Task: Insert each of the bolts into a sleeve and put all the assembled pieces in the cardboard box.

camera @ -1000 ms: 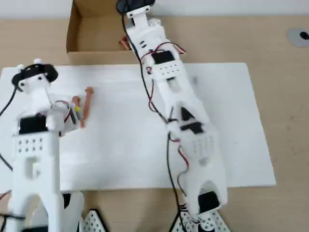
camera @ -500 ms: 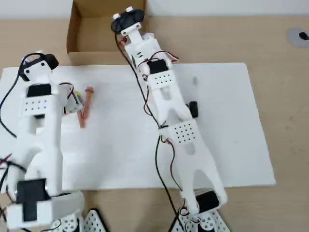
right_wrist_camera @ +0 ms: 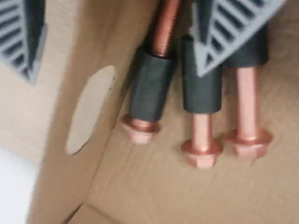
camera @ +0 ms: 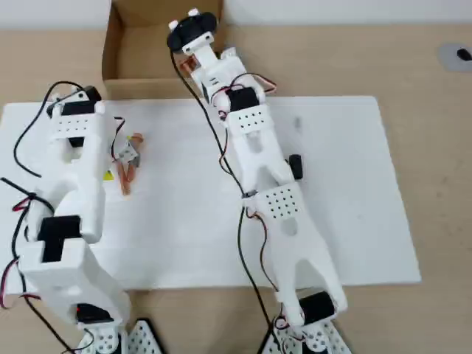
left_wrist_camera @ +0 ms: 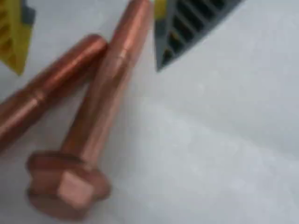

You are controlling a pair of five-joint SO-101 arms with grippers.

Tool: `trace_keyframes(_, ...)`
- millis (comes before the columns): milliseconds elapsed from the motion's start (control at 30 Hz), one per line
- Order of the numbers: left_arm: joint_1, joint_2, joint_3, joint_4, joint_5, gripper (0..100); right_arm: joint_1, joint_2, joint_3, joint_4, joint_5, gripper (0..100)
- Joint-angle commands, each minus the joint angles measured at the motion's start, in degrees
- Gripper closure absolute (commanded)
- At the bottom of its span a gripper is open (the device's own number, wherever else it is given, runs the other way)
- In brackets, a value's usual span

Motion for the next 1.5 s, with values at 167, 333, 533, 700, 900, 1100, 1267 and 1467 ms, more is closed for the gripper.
trace_keyframes(167, 0.3, -0.1, -2.8, -1.6, -5.9, 81, -1.3, -8.5, -3.1, 8.4, 0.4, 74.0)
trace_keyframes(333, -2.8, 0.0, -2.8, -4.6, -8.0, 86, -1.3, -11.0, -3.1, 10.7, 0.4, 74.1)
trace_keyframes(533, -3.5, 1.5, -3.0, -6.7, -9.5, 88, -1.3, -11.4, -3.1, 13.4, 0.3, 74.1)
trace_keyframes(700, -1.8, 9.0, -3.6, -9.2, -9.2, 88, -1.4, -11.3, -3.1, 14.5, 0.3, 74.1)
trace_keyframes(900, -0.3, 16.0, -10.1, -4.8, -9.2, 88, -1.4, -11.2, -3.1, 14.5, 0.2, 74.1)
trace_keyframes(1100, -0.3, 16.5, -11.3, -2.1, -8.9, 99, -1.4, -11.6, -3.1, 16.4, 0.2, 74.1)
trace_keyframes(1267, -0.3, 10.2, -14.9, 3.0, -7.2, 99, -1.4, -12.6, -3.3, 18.7, 0.2, 74.1)
trace_keyframes(1467, 0.4, -8.0, -15.8, 6.8, -9.1, 99, -1.4, -20.8, -3.2, 21.8, 0.2, 74.1)
